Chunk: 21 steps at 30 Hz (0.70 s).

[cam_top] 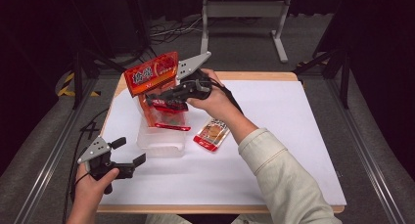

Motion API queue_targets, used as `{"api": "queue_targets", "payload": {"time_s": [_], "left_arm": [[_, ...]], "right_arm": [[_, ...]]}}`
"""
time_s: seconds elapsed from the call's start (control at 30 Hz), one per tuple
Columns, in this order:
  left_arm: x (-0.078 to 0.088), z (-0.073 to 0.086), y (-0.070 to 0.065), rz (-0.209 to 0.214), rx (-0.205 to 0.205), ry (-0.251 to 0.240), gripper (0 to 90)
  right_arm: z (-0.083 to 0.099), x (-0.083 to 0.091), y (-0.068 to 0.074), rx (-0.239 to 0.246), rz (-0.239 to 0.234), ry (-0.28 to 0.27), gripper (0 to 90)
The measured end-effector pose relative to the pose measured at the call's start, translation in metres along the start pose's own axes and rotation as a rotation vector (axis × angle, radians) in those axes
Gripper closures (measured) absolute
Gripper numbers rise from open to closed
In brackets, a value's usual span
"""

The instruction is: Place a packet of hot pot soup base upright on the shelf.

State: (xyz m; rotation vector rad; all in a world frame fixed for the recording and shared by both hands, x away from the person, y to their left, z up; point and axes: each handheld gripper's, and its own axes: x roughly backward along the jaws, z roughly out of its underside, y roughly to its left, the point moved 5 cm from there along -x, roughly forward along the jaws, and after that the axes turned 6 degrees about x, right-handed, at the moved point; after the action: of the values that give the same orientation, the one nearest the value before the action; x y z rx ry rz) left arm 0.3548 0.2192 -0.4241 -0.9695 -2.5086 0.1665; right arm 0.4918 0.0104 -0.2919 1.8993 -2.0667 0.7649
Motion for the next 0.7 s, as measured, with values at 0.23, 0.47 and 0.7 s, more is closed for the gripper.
{"api": "queue_targets", "payload": {"time_s": [0.23, 0.47, 0.7], "left_arm": [[0.001, 0.001, -0.001, 0.003, -0.002, 0.0, 2.6], [0.002, 0.001, 0.001, 0.0, -0.001, -0.003, 2.8], [0.001, 0.002, 0.0, 0.006, 0.0, 0.002, 2.8]], "right_arm": [[-0.001, -0.009, 0.001, 0.013, -0.014, -0.001, 89.8], [0.0, -0.016, 0.002, 0.032, -0.016, 0.006, 89.8], [0.001, -0.022, 0.002, 0.039, -0.015, 0.009, 89.8]]}}
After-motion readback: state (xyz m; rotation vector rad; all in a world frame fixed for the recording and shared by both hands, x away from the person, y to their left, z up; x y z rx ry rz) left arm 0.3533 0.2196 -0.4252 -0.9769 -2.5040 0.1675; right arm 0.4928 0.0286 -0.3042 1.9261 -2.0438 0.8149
